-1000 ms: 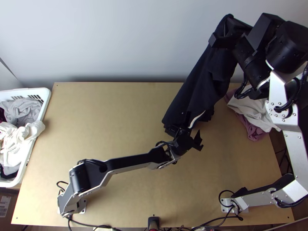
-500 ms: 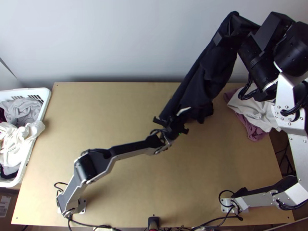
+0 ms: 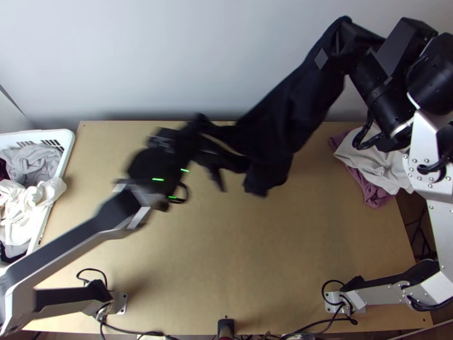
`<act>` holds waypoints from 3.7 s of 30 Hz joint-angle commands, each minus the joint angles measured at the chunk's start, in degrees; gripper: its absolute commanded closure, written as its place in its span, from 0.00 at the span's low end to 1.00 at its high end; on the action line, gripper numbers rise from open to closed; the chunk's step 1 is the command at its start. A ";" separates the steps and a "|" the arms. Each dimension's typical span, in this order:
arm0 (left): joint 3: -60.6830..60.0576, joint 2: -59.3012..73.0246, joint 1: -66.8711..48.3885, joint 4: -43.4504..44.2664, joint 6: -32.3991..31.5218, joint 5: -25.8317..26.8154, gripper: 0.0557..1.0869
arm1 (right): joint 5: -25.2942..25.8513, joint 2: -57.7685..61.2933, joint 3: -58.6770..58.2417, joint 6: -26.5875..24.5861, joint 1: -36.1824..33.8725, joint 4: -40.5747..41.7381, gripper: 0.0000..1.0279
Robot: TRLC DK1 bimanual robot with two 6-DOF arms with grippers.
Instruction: Fold the t-shirt
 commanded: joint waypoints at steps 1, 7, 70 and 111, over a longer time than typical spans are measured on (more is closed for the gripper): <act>0.85 -19.22 12.48 -5.44 1.59 4.83 0.96 | -5.52 -2.91 -1.72 4.69 1.79 -7.46 0.97; 3.14 -24.14 16.79 -8.70 2.82 5.53 0.96 | -11.85 -7.83 -5.33 7.24 5.57 -16.42 0.97; -10.92 -3.93 2.55 -0.87 2.73 11.86 0.04 | -44.72 -22.24 -35.82 16.47 -1.55 -6.40 0.97; -10.66 23.14 -26.02 6.86 -8.26 -6.77 0.05 | -28.02 -8.80 -29.50 16.47 -3.84 5.38 0.97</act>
